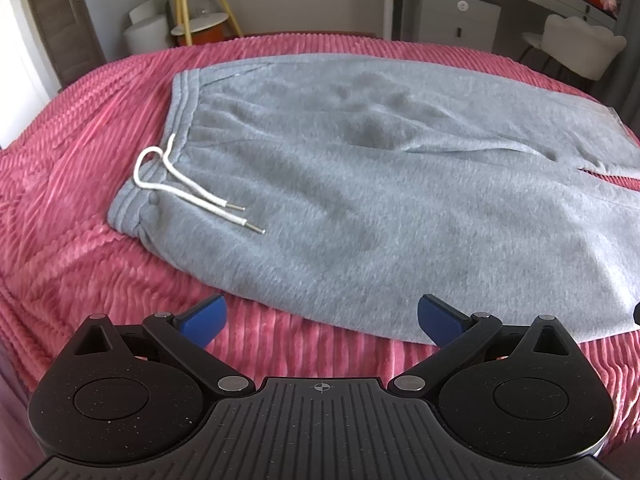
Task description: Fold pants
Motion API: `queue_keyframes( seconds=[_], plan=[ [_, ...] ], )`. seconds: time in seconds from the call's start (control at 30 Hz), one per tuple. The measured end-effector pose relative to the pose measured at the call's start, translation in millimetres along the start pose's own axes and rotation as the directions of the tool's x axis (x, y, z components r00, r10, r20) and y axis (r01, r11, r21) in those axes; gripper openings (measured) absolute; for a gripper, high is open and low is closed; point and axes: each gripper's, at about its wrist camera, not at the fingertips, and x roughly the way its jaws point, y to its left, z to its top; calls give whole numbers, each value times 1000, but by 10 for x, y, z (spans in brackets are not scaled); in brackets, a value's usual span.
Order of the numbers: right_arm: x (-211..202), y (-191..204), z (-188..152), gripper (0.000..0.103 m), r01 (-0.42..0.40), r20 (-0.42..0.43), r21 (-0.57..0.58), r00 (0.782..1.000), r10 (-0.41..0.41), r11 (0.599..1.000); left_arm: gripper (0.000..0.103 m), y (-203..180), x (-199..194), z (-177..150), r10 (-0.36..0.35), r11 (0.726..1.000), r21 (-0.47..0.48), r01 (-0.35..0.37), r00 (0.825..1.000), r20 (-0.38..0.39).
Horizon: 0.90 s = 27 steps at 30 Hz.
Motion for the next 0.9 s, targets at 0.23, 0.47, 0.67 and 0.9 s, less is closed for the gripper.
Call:
queue_keyframes(
  seconds=[0.23,0.47,0.67,0.9],
  plan=[
    [-2,-7,-1,98,-1,0,0,1000,1,1000,103,8,2,7,-1,1000,0,1,1000,-1],
    [5,-9,-2,98,0,-4,4,1000,0,1000,103,9,7,6,0,1000,-2,0,1000,-3],
    [5,-19,-3,98,-6,-4,8,1000,6,1000,103,9,7,7,-1,1000,-1,1,1000,-3],
    [2,-35,3,98,-21,0,18,1000,21,1000,103,7,7,6,0,1000,-3,0,1000,-7]
  ],
)
